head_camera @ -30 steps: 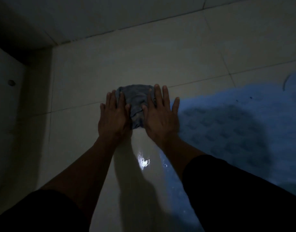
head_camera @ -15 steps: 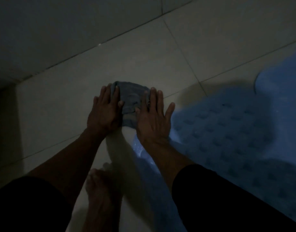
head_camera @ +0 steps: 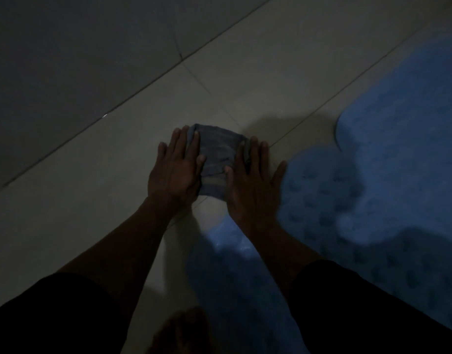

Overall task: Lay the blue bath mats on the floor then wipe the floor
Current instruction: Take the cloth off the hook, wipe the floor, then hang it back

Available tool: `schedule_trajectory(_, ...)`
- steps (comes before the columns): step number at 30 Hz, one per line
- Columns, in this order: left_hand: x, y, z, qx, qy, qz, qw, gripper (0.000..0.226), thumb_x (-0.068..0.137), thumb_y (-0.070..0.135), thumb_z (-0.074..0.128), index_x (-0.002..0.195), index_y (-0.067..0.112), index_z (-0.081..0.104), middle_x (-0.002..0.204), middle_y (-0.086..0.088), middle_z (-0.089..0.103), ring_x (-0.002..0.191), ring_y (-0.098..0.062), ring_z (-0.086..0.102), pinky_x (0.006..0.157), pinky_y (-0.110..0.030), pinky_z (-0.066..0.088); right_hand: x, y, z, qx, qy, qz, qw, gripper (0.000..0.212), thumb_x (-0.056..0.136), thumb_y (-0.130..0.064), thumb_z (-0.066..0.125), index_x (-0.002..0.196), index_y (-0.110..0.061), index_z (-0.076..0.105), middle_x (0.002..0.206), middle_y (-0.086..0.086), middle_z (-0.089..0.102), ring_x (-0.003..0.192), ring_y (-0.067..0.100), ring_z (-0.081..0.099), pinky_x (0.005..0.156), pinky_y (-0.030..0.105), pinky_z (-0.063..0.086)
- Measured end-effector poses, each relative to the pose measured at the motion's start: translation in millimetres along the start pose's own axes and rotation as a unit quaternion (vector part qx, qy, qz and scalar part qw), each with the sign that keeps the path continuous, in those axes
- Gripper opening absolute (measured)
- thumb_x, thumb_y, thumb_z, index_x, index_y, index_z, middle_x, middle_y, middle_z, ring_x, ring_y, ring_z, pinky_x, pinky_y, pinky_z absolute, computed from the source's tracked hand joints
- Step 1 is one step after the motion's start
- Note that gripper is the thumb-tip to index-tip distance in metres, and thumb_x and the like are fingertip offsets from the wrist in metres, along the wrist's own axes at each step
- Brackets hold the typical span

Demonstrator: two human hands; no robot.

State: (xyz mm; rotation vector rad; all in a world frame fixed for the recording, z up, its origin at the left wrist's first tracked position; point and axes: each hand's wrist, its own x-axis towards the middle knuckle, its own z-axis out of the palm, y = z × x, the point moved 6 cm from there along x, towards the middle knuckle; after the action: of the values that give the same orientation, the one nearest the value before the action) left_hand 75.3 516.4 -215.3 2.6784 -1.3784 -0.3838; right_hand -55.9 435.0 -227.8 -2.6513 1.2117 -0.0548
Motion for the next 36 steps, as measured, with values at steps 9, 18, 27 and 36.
schedule_trajectory(9,52.5,28.0,2.4,0.017,-0.002,0.077,0.997,0.058,0.108,0.038,0.021,0.159,0.01,0.015,0.167,-0.014,0.01,0.155,-0.03,0.005,0.123,-0.052,0.009,28.5,31.3,-2.8,-0.009,0.052,0.068,0.996,0.06,0.101,-0.045,0.025,0.15,-0.014,0.04,0.157,0.011,0.036,0.147,0.031,0.031,0.113,0.059,0.003)
schedule_trajectory(18,92.2,58.0,4.4,0.028,-0.016,0.132,0.991,0.073,0.098,0.046,0.005,0.157,0.007,0.021,0.165,-0.017,0.019,0.154,-0.033,0.012,0.12,-0.057,0.014,44.0,56.4,-16.5,0.012,-0.001,0.117,0.993,0.06,0.104,-0.044,0.017,0.157,-0.017,0.013,0.166,0.007,0.006,0.153,0.026,0.003,0.116,0.053,-0.013)
schedule_trajectory(27,113.6,72.9,3.2,0.015,0.007,0.164,0.986,0.058,0.102,0.035,0.028,0.146,0.004,0.046,0.151,-0.021,0.046,0.142,-0.038,0.041,0.109,-0.064,0.033,53.8,62.1,-16.8,0.047,-0.041,0.16,0.985,0.058,0.106,-0.047,0.018,0.148,-0.028,-0.017,0.162,0.001,-0.018,0.15,0.02,-0.019,0.115,0.05,-0.022)
schedule_trajectory(36,133.6,92.2,6.1,0.03,0.035,0.194,0.98,0.054,0.105,0.032,0.033,0.151,0.003,0.037,0.155,-0.021,0.039,0.147,-0.038,0.033,0.114,-0.064,0.024,74.4,79.0,-20.7,0.053,0.056,0.17,0.982,0.057,0.106,-0.033,0.033,0.155,-0.013,0.011,0.161,0.004,0.002,0.151,0.024,0.008,0.118,0.057,0.002)
